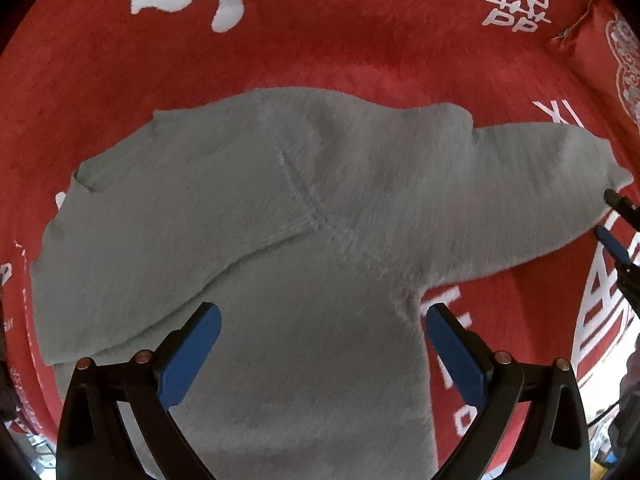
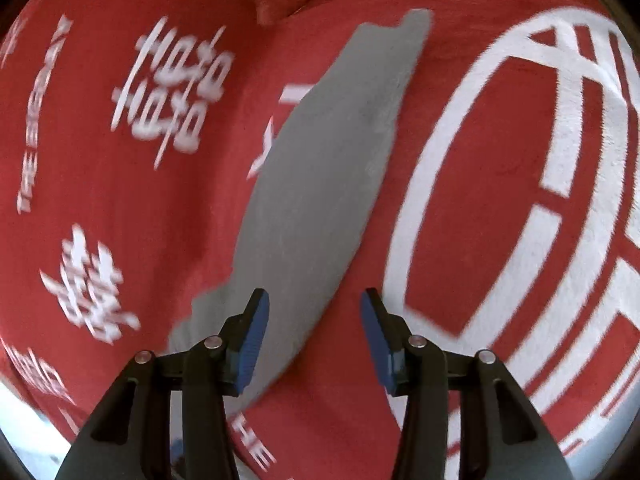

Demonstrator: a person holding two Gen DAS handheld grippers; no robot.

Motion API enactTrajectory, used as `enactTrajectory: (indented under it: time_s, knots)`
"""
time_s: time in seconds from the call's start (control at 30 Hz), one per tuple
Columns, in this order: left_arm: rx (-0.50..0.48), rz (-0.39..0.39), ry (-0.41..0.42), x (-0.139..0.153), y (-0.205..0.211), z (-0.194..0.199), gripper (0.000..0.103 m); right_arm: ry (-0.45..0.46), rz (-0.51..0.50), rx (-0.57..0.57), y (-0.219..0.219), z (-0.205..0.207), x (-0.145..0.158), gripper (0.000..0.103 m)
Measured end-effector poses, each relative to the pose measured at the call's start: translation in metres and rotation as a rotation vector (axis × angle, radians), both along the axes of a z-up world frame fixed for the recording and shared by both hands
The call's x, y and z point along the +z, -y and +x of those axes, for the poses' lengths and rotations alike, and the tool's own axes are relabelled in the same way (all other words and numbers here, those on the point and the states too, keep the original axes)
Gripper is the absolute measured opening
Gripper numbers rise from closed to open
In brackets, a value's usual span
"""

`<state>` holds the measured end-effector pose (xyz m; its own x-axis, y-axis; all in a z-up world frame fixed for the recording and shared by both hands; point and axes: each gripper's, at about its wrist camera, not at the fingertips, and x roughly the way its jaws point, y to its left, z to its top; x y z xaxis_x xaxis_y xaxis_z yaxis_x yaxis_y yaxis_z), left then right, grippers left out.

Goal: Fold small clothes
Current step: 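Grasp the other sleeve cuff with the right tool and lift it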

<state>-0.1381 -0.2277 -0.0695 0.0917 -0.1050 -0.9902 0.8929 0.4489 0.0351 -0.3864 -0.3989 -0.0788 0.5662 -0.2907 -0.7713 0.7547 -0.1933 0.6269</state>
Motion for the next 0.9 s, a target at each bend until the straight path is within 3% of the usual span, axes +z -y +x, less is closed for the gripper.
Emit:
enactTrajectory:
  time_s: [0.17,0.4,0.43,0.47,0.6,0.77,0.9]
  knots:
    - [0.007,-0.002,0.002,-0.006,0.015,0.001,0.103,0.023,-0.053,-0.050,0.021,0.000,0.005,0.054]
    - [0.015,-0.030,0.030,-0.004,0.028,0.007,0.103,0.083,-0.029,-0.106,0.038,-0.008,0.003,0.051]
    - [0.022,-0.032,0.038,-0.004,0.030,0.009,0.103,0.099,0.002,-0.113,0.040,-0.009,-0.001,0.032]
    - [0.027,-0.033,0.042,-0.004,0.030,0.011,0.103,0.127,0.032,-0.114,0.042,-0.009,-0.005,0.006]
    - [0.048,-0.035,0.047,-0.005,0.028,0.025,0.103,0.285,0.048,-0.128,0.041,-0.007,-0.009,0.006]
    - [0.067,-0.038,0.065,-0.004,0.017,0.044,0.103,0.484,0.019,-0.059,0.035,0.022,0.006,0.006]
    - [0.109,-0.040,0.076,0.000,0.001,0.070,0.103,0.591,0.006,0.001,0.029,0.055,0.021,0.006]
